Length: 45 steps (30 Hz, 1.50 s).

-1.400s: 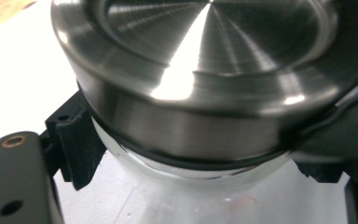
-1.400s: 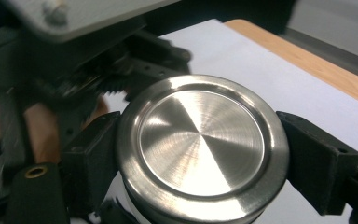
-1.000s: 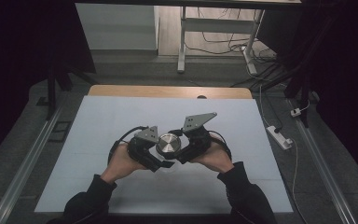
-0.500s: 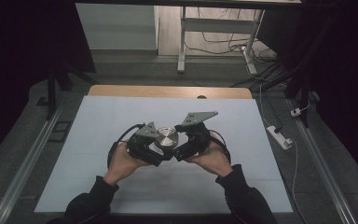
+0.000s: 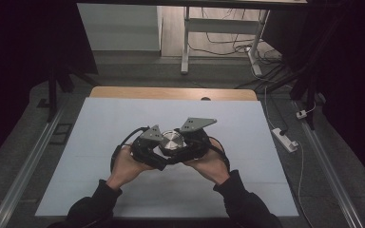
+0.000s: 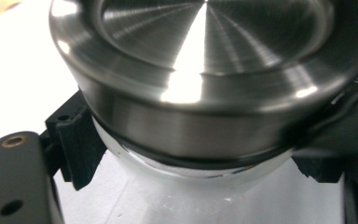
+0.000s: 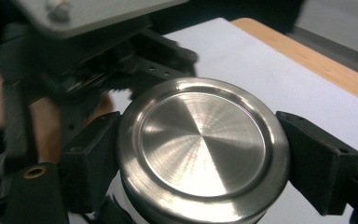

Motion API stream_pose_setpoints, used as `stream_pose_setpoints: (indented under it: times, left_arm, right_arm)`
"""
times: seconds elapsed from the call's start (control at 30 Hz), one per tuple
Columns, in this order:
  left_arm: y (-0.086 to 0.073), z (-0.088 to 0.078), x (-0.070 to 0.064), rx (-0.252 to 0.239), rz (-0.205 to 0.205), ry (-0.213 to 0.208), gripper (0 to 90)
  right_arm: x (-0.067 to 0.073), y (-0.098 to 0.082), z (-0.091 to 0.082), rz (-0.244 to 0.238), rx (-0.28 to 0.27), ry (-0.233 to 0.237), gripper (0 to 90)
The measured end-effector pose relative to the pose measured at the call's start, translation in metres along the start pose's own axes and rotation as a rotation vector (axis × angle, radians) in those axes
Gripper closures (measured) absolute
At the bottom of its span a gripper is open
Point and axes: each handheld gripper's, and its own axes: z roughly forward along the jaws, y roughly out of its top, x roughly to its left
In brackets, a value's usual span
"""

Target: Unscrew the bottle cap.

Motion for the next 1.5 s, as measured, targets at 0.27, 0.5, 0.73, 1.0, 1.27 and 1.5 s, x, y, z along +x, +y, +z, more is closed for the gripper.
stream_pose_setpoints:
  times: [0.27,0.5,0.73,1.0,1.27,1.5]
  left_arm:
    - [0.0,-0.003,-0.003,0.0,0.102,-0.139,15.5]
    - [0.0,0.0,-0.003,0.019,0.072,-0.076,15.6]
    - [0.001,0.0,-0.003,0.024,-0.008,0.064,15.6]
    - [0.004,0.005,-0.009,0.041,0.0,0.085,15.6]
    - [0.002,0.006,-0.006,0.042,0.008,0.069,15.6]
    - [-0.001,0.007,-0.004,0.042,0.001,0.067,15.6]
  right_arm:
    - [-0.013,-0.001,-0.01,-0.059,-0.001,0.266,17.6]
    - [-0.017,-0.002,-0.011,-0.039,0.006,0.246,11.2]
    - [-0.009,0.003,-0.01,-0.006,0.004,0.082,8.1]
    - [-0.001,0.0,0.0,-0.012,0.021,-0.013,16.3]
    - [-0.001,0.0,-0.001,-0.002,0.009,0.0,17.1]
    - [-0.002,0.002,-0.007,-0.005,-0.018,-0.014,17.1]
